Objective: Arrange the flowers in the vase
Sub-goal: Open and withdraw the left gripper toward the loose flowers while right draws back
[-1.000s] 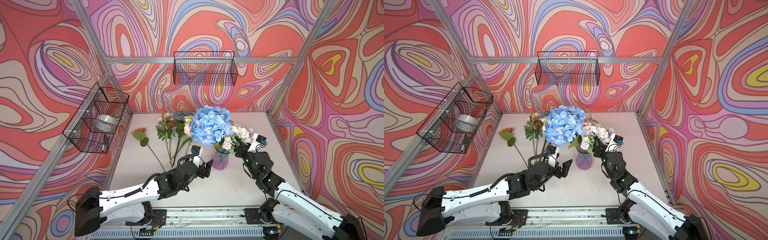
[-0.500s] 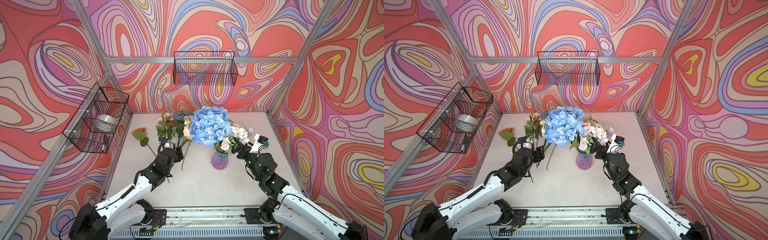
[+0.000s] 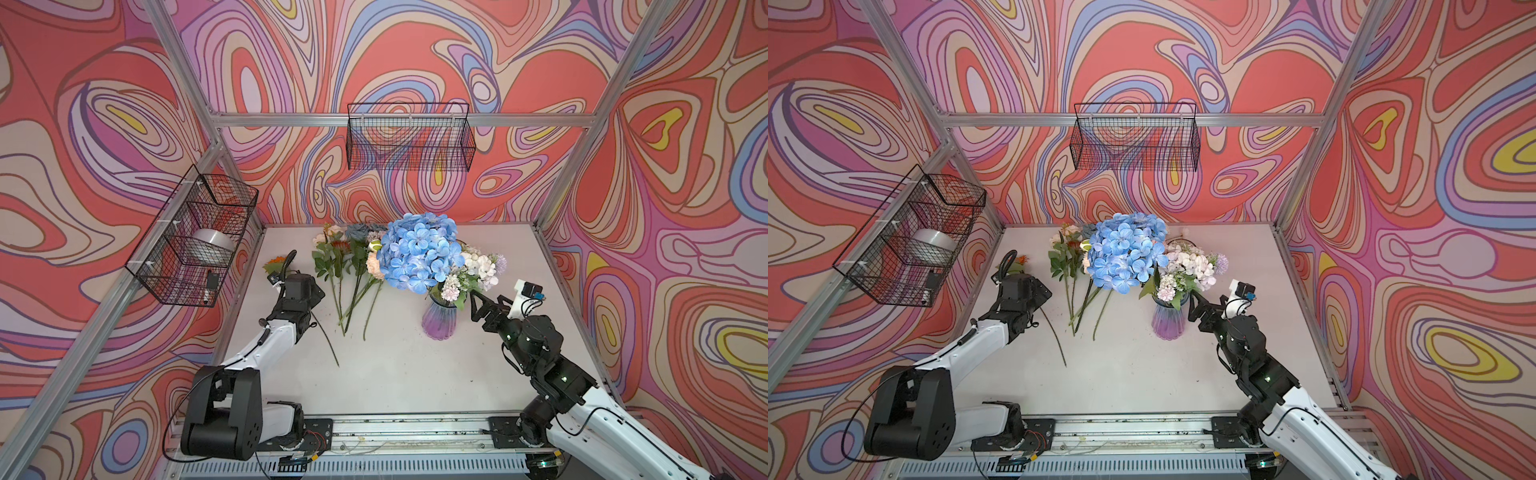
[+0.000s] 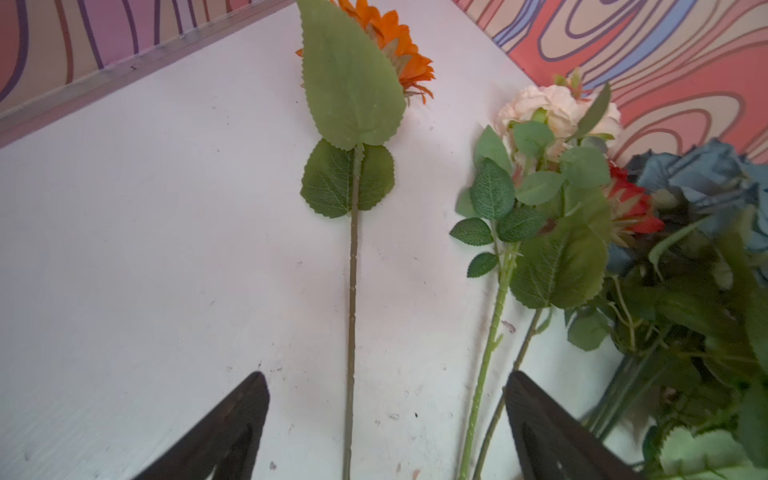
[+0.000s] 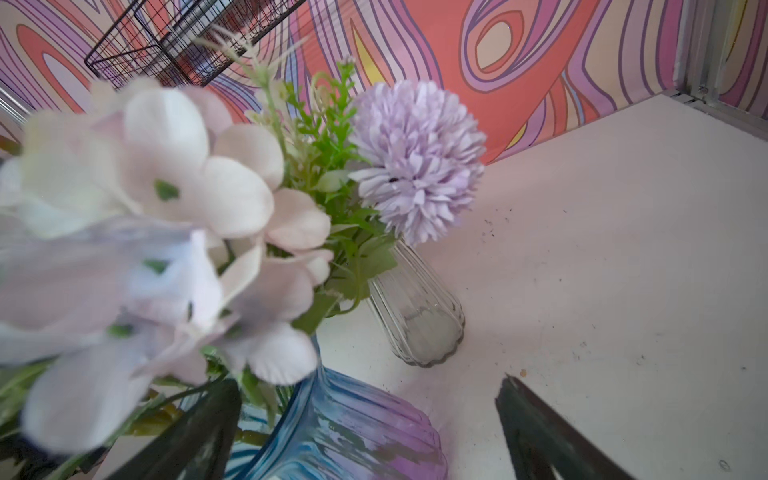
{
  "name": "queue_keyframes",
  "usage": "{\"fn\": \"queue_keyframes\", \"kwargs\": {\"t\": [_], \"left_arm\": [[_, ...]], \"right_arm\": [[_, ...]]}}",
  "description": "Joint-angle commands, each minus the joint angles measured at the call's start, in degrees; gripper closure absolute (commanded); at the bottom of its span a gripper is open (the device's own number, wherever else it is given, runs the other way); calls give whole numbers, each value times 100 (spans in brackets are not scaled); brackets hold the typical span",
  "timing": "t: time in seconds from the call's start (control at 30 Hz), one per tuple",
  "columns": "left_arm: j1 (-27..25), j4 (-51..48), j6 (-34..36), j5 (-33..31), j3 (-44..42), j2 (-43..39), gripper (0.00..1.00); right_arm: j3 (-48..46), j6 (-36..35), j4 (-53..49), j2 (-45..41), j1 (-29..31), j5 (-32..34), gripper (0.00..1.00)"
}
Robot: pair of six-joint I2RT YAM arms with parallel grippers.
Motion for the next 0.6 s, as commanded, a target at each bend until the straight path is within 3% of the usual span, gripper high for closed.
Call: {"fn": "queue_keyframes", "kwargs": {"t": [0.0, 0.13, 0.23, 0.57], "left_arm": [[251, -269, -194, 107, 315, 319, 7], [715, -569, -242, 539, 864, 1030, 8], [943, -1086, -107, 766, 1531, 1694, 17], [1033, -1857, 27, 983, 2852, 3153, 36]], "right_arm": [[-86, 97, -459, -280, 21, 110, 2], [-21, 50, -696, -448, 19, 228, 2], [79, -34, -785, -410, 16, 299, 2], [285, -245, -645, -176, 16, 451, 2]]}}
